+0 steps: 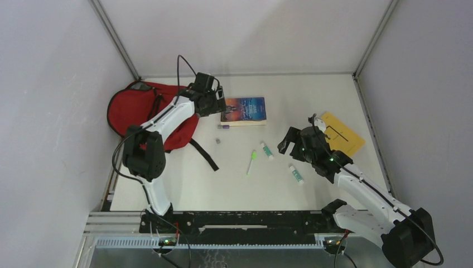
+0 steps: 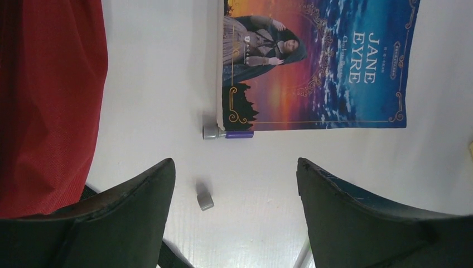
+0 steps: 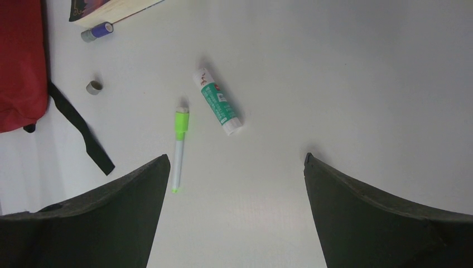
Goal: Pack the student bag
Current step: Move the book to the center of the board.
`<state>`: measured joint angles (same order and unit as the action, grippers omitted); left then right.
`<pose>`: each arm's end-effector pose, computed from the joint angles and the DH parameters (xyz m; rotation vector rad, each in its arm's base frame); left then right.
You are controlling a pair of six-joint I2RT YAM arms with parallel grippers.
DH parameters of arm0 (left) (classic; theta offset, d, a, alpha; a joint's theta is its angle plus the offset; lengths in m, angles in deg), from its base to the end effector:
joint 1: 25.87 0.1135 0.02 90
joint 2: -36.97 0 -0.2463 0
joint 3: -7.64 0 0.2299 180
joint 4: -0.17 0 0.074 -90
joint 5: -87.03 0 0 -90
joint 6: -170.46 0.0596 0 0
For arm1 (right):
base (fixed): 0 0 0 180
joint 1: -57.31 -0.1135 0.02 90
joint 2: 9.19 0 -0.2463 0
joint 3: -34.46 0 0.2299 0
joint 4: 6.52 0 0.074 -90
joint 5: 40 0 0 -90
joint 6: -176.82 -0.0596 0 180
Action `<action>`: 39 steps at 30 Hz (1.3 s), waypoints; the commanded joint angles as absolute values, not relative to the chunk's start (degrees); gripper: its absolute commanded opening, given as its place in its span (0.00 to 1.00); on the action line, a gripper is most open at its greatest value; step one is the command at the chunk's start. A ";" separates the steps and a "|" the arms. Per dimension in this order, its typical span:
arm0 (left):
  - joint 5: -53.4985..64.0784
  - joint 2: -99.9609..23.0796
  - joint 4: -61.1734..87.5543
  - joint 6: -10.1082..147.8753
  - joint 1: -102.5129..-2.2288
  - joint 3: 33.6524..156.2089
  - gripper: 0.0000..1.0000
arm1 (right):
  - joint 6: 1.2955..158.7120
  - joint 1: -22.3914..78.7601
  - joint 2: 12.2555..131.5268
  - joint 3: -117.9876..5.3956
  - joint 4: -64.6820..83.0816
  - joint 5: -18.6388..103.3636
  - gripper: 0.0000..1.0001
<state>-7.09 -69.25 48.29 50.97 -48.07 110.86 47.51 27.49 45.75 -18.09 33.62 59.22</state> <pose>0.3740 -0.1480 0.2341 -0.1894 2.4771 -0.3018 0.1836 0.0942 0.2157 0.2761 2.3238 0.4281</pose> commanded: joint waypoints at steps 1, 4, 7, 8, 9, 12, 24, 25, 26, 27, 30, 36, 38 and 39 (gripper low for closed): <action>-6.49 -69.04 48.69 52.03 -47.67 111.25 0.83 | 47.59 27.51 44.75 -18.28 33.10 60.20 1.00; -7.79 -69.41 48.78 51.30 -47.67 110.14 0.80 | 47.45 27.52 45.09 -18.28 32.30 59.55 1.00; -7.64 -70.34 48.61 51.37 -47.71 110.33 0.79 | 47.41 27.52 45.46 -18.28 31.99 59.29 1.00; -7.58 -70.69 48.60 51.43 -47.72 110.57 0.78 | 47.41 27.52 45.53 -18.28 31.96 59.24 1.00; -7.33 -70.96 48.73 51.38 -47.67 110.76 0.77 | 47.36 27.52 45.64 -18.28 32.00 59.23 1.00; -6.71 -71.22 48.53 51.33 -47.67 110.62 0.76 | 47.31 27.53 45.66 -18.28 32.41 59.40 1.00; -9.29 -74.01 48.64 52.60 -48.04 108.73 0.67 | 47.21 27.52 46.62 -18.28 31.42 58.63 1.00; -9.50 -74.12 48.61 52.99 -48.29 108.64 0.67 | 47.24 27.52 46.70 -18.28 31.37 58.62 1.00; -9.97 -74.24 48.61 53.38 -48.67 108.56 0.67 | 47.20 27.52 46.65 -18.28 31.34 58.55 1.00; -10.41 -74.32 48.60 54.04 -49.05 108.68 0.67 | 47.26 27.52 46.78 -18.28 31.36 58.53 1.00; -11.89 -75.18 49.17 55.37 -50.13 110.56 0.68 | 47.18 27.52 46.92 -18.28 31.20 58.49 1.00; -7.91 -80.29 50.76 53.63 -48.00 117.95 0.68 | 46.94 27.52 46.31 -18.28 31.65 58.33 1.00; -5.20 -81.83 50.36 52.53 -46.63 119.37 0.67 | 46.99 27.52 45.73 -18.24 32.38 58.56 1.00; -3.77 -82.48 49.93 51.91 -46.04 119.82 0.66 | 47.05 27.52 45.55 -18.27 32.67 58.80 1.00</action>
<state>-8.40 -80.66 50.54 53.39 -48.85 115.05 47.49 27.53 46.91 -18.07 33.69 58.47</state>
